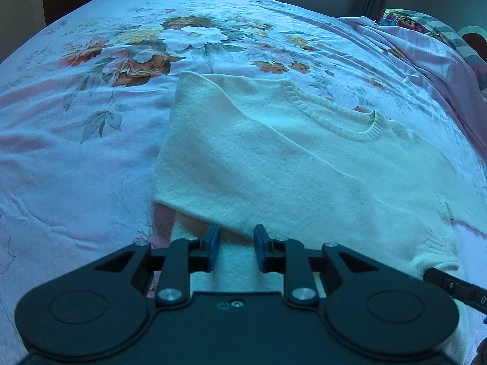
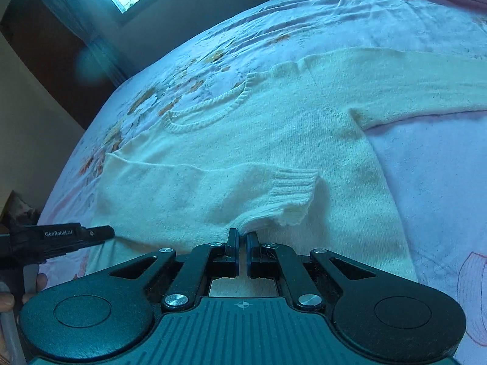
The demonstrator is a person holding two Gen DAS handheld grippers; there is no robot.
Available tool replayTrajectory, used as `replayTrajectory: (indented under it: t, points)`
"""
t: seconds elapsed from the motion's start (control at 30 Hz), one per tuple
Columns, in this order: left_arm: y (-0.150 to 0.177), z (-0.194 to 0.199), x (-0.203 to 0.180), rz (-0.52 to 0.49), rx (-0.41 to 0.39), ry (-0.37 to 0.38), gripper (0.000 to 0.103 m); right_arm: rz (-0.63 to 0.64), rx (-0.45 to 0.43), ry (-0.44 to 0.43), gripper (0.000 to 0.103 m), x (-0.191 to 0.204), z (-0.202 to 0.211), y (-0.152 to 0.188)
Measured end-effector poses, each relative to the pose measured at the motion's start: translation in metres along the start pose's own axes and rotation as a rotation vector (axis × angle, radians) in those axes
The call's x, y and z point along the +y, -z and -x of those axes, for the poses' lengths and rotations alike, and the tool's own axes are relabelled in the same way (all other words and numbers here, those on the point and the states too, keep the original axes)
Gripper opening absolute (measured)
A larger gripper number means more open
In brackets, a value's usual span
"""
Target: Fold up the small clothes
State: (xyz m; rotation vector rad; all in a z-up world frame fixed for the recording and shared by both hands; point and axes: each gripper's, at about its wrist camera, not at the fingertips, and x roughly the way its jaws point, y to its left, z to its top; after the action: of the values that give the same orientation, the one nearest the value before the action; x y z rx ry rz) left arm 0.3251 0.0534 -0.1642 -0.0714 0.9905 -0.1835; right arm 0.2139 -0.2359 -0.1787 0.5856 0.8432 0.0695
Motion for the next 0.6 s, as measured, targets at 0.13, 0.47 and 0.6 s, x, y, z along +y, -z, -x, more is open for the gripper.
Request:
replayTrajectory:
  t: [0.13, 0.47, 0.6]
  points:
    - [-0.002, 0.002, -0.002, -0.003, -0.002, -0.003, 0.022, -0.111, 0.015, -0.041, 0.002, -0.018, -0.01, -0.013]
    - [-0.003, -0.003, -0.004, -0.005, 0.003, -0.012, 0.022, -0.104, -0.014, -0.031, 0.042, -0.032, 0.009, -0.013]
    - [-0.003, -0.002, -0.007, -0.002, 0.003, -0.005, 0.022, -0.116, -0.043, 0.017, 0.026, -0.037, -0.007, -0.022]
